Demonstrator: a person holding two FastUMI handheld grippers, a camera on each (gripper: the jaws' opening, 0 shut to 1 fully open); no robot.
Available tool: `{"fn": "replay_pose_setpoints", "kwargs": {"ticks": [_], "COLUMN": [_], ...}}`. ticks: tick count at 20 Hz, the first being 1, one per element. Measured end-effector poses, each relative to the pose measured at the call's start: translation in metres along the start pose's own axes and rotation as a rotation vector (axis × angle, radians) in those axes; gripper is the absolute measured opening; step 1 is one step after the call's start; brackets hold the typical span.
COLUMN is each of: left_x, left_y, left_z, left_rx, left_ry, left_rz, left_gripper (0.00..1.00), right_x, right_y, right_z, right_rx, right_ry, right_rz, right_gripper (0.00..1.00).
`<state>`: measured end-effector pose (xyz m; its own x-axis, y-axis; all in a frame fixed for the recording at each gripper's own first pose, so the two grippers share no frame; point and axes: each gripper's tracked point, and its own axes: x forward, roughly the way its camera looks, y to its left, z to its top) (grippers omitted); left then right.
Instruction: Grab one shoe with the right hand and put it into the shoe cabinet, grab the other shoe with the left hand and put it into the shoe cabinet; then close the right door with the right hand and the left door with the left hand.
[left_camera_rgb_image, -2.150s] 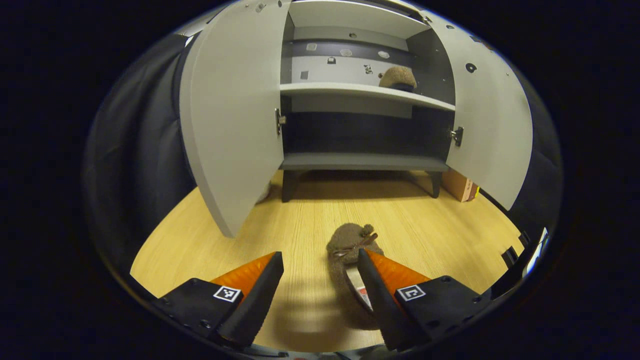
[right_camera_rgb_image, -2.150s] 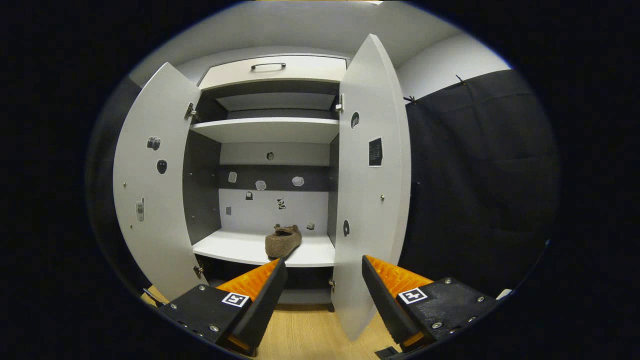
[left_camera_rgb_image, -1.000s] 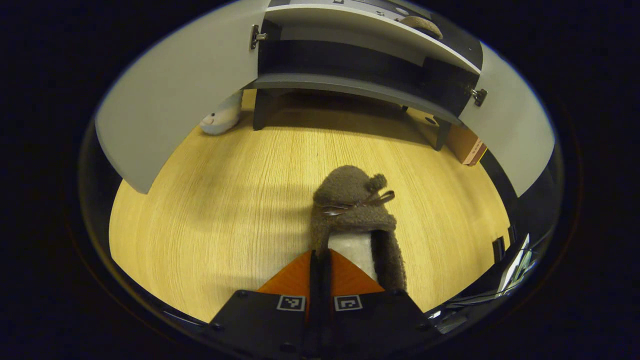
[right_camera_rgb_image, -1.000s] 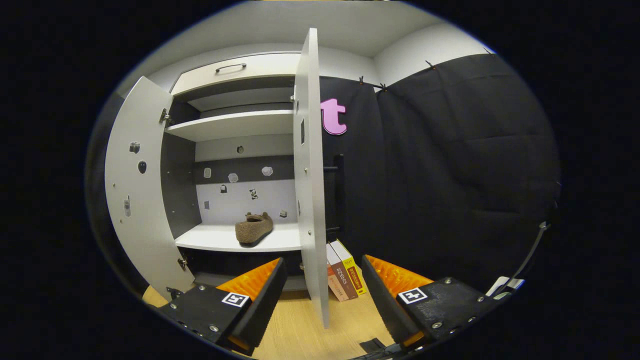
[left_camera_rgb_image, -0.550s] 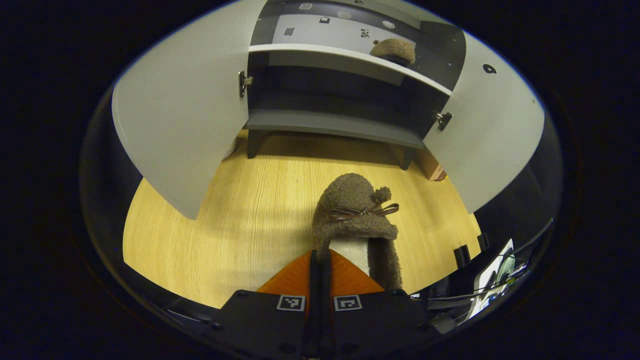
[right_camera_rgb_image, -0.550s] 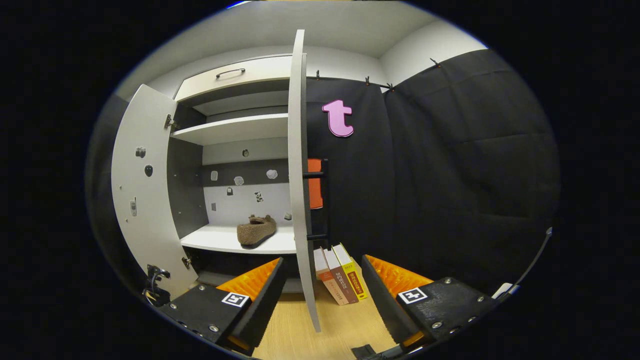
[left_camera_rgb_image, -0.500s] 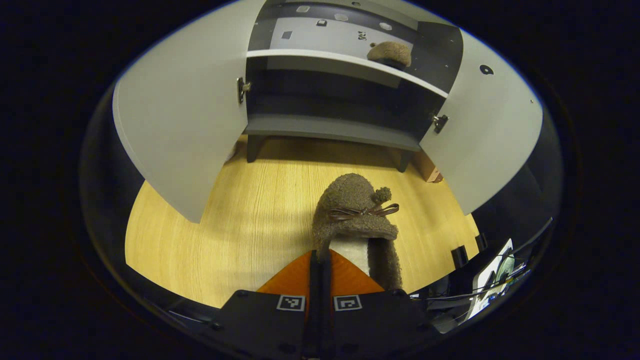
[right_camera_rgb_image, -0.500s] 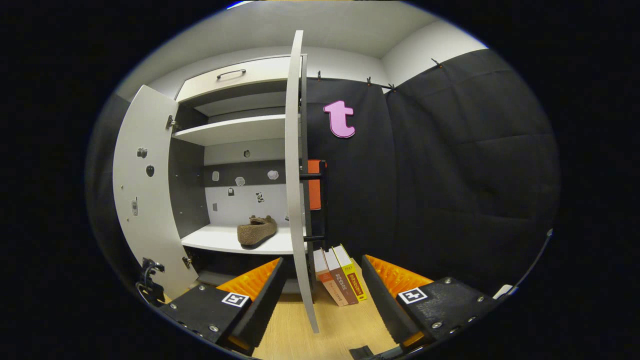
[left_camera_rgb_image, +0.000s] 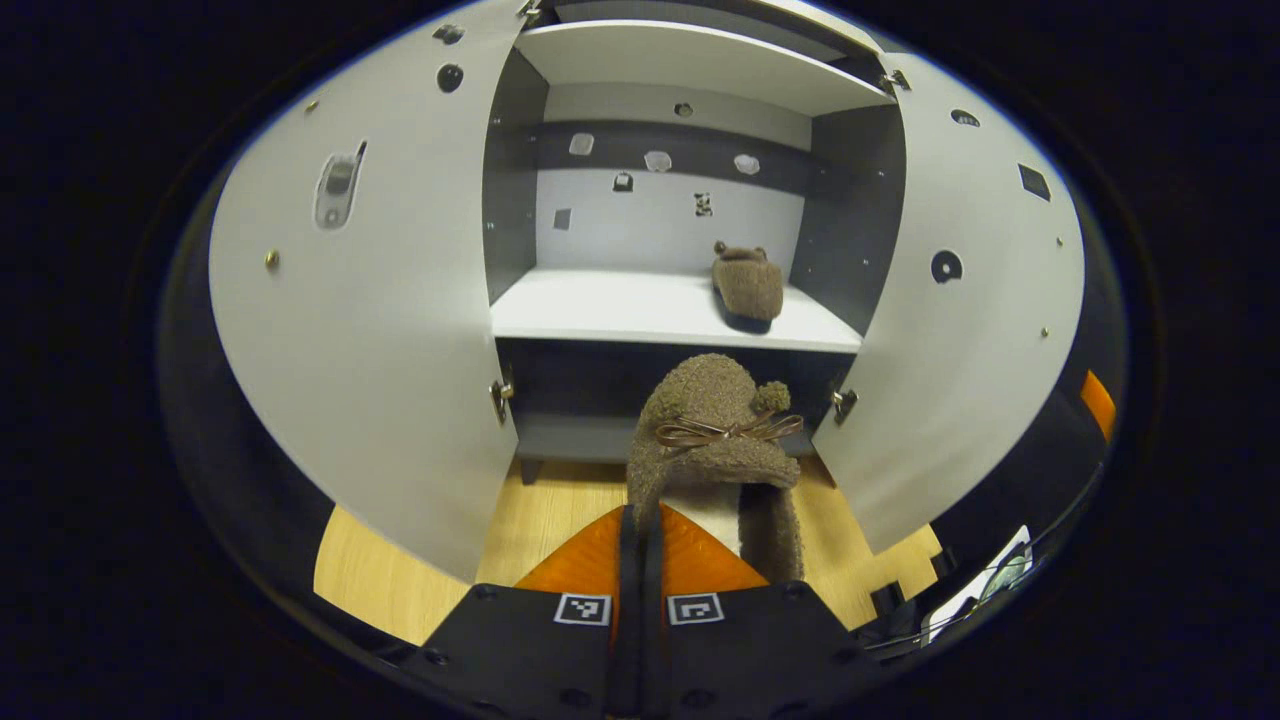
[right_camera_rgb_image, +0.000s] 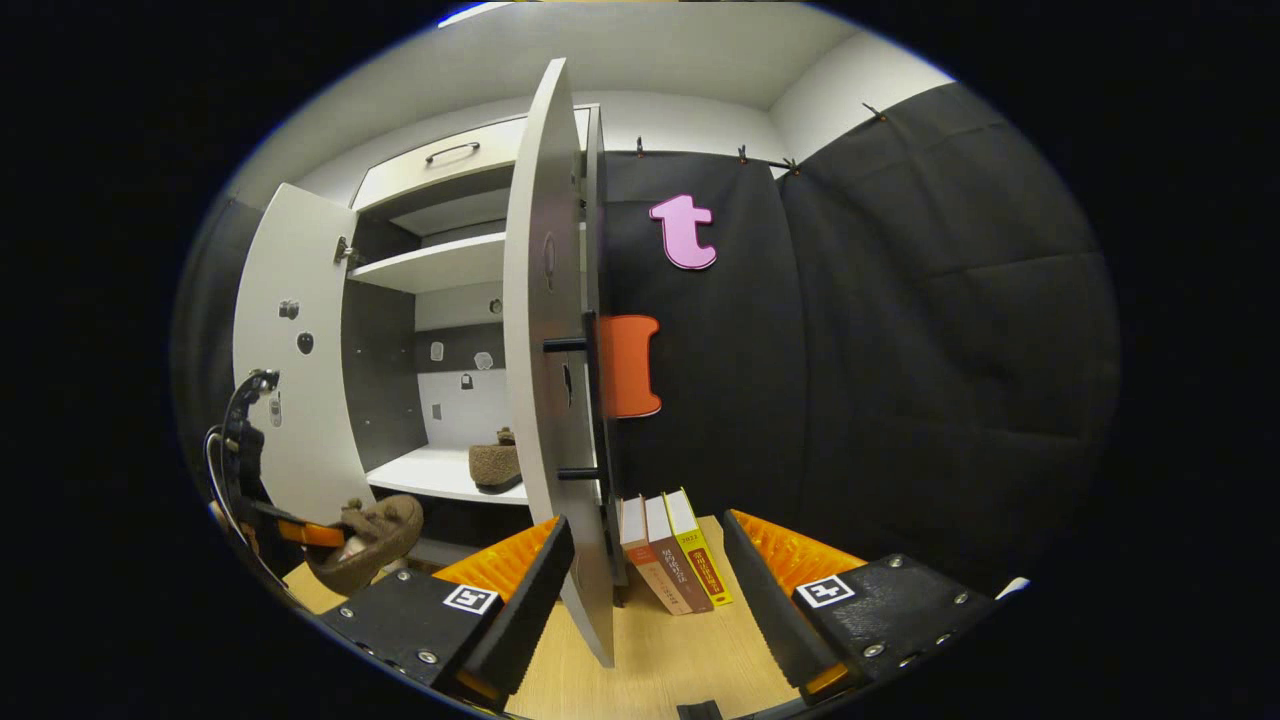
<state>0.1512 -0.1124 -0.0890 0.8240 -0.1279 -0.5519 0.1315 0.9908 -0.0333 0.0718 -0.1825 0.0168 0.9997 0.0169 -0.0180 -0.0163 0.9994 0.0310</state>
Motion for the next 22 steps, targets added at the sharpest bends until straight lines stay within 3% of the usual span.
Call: {"fn": "replay_pose_setpoints", "kwargs": {"ticks": [8,12,17,22], "left_x": [0.077,0.127,0.200,0.262], "left_y": [0.015,0.022,0.025,0.029], "left_z": [0.194,0.252,0.271,0.246], "left_rx": [-0.026,-0.056,-0.109,-0.134], "left_ry": [-0.172,-0.217,-0.180,-0.063], "left_rz": [0.062,0.054,0.044,0.030], "left_gripper": [0.06,0.06,0.06,0.07], "right_x": [0.012,0.018,0.024,0.029], "right_y": [-0.026,-0.034,-0.045,-0.047], "right_z": [-0.001,-0.001,-0.002,-0.008], "right_rx": [0.019,0.015,0.019,0.011], "right_ry": [0.003,0.005,0.014,0.032], "right_rz": [-0.033,-0.067,-0.121,-0.152], "right_gripper": [0.93,0.93,0.92,0.92]}}
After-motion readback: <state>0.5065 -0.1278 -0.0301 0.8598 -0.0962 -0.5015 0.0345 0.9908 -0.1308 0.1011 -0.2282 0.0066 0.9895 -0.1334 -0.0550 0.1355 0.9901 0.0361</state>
